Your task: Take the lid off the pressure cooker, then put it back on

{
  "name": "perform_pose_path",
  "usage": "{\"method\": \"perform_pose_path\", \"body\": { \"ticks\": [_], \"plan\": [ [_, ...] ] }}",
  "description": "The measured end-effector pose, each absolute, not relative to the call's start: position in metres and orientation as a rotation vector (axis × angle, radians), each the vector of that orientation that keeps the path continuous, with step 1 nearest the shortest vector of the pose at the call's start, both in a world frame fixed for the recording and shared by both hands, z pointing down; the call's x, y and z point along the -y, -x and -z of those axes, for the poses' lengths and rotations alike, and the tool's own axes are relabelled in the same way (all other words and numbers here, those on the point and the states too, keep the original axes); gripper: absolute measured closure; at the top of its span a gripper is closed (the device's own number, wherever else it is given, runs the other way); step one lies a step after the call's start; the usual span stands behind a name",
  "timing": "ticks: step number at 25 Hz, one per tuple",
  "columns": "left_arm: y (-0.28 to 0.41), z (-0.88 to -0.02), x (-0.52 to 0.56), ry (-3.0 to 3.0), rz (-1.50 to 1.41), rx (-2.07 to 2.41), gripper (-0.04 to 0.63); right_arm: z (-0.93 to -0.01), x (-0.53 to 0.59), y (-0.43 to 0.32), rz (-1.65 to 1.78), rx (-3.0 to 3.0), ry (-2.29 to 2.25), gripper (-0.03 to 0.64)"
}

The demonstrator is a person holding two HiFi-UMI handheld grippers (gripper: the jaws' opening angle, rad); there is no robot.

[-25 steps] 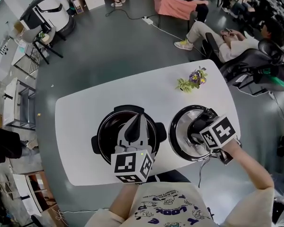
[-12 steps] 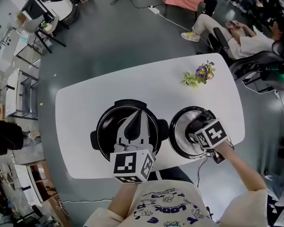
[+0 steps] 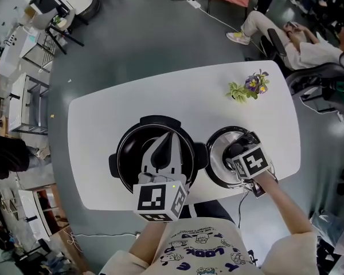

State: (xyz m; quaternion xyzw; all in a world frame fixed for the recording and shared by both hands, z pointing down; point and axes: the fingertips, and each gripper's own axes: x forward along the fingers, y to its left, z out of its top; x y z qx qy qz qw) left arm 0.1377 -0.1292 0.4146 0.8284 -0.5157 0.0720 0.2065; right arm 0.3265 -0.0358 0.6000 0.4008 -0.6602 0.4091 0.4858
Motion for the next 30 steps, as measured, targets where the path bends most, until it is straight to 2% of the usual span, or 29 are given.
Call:
{"method": "perform_pose_path", "body": {
  "ticks": [17, 22, 30],
  "plan": [
    [-0.124, -0.421, 0.129, -2.274, -0.211, 1.472, 0.581, -0.632, 0.035, -0.322, -0.93, 1.554, -0.966, 0.324],
    [-0.124, -0.424, 0.128, -2.268, -0.213, 1.471, 0.581, -0.641, 0.013, -0.3, -1.082, 1.558, -0.916, 0.323],
    [-0.118, -0.424, 0.126, -2.26, -0.205, 1.473, 0.581, -0.645, 0.008, -0.31, -1.019, 1.534, -0.953, 0.322]
  ]
}}
